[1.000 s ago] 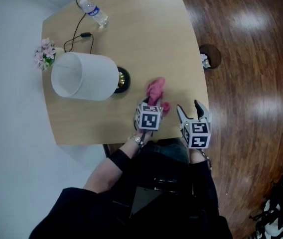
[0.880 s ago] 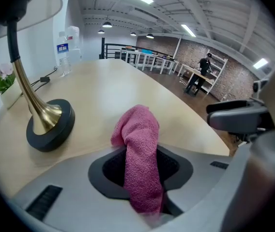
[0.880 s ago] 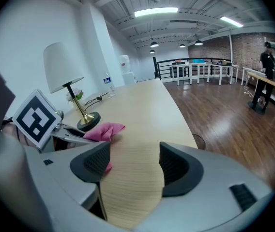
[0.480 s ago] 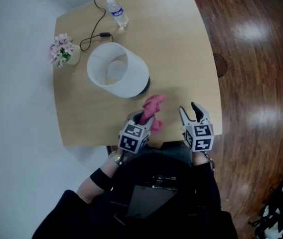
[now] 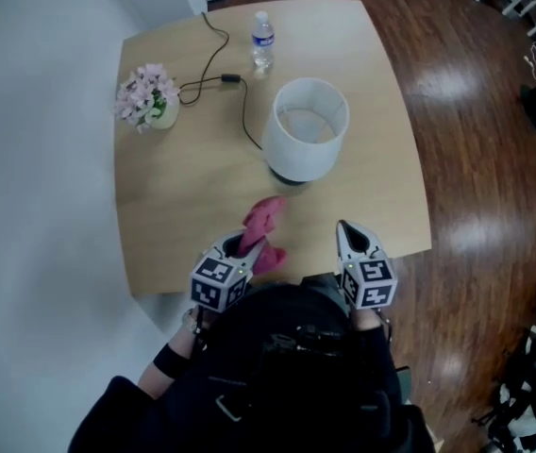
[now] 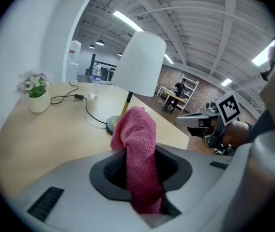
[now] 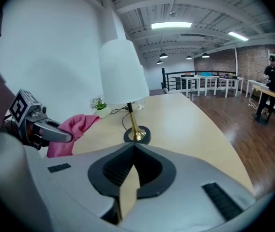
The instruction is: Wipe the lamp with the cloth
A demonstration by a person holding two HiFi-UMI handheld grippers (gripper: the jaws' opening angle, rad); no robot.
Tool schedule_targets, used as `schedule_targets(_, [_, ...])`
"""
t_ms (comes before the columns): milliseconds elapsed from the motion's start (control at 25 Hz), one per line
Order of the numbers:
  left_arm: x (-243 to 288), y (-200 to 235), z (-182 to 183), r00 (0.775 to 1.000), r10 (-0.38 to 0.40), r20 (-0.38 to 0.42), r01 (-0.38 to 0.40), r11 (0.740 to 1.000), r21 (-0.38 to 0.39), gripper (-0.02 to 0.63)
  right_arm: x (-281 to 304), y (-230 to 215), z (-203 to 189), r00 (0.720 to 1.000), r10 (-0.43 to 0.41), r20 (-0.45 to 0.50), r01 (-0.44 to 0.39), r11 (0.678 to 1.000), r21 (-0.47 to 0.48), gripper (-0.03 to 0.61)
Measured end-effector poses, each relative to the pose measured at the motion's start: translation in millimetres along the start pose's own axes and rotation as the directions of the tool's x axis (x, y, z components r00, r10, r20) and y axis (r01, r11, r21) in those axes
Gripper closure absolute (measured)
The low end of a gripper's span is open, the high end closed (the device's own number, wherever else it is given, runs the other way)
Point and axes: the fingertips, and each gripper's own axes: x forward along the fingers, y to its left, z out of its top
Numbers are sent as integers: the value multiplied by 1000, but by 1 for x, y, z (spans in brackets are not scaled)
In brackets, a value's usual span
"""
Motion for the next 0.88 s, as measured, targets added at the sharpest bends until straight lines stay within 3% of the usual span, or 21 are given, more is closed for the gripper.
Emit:
schedule_targets(160, [-19,28,1,997,-43,66,45,999,-27,502,2,26,-6,999,-26,-22,26,1000,3,569])
schedule_targets(320, [-30,48,49,976,-86,202,102,992,-72,502,-1,23,-3,996,-70,-53,70,998,-1,569])
schedule_targets(400, [-37,57,98,946,-93,312,127,988,-91,502,-6,16,4,994,-91,-57,91,996,-8,569])
schedule_targets(560, [-49,66,207,861,-138,490,206,974,-89,502,-8,12,22,993,-111,-46,110,994,-20,569])
schedule_targets(680, [-43,55,261,830,-211,516,270,962,-40,502,-4,13,34,993,-108,-37,107,994,-37,569])
schedule_targets(880, [-21,33,283,846,-285,450,299,953,40,502,-4,6,38,994,-102,-33,101,994,-38,569])
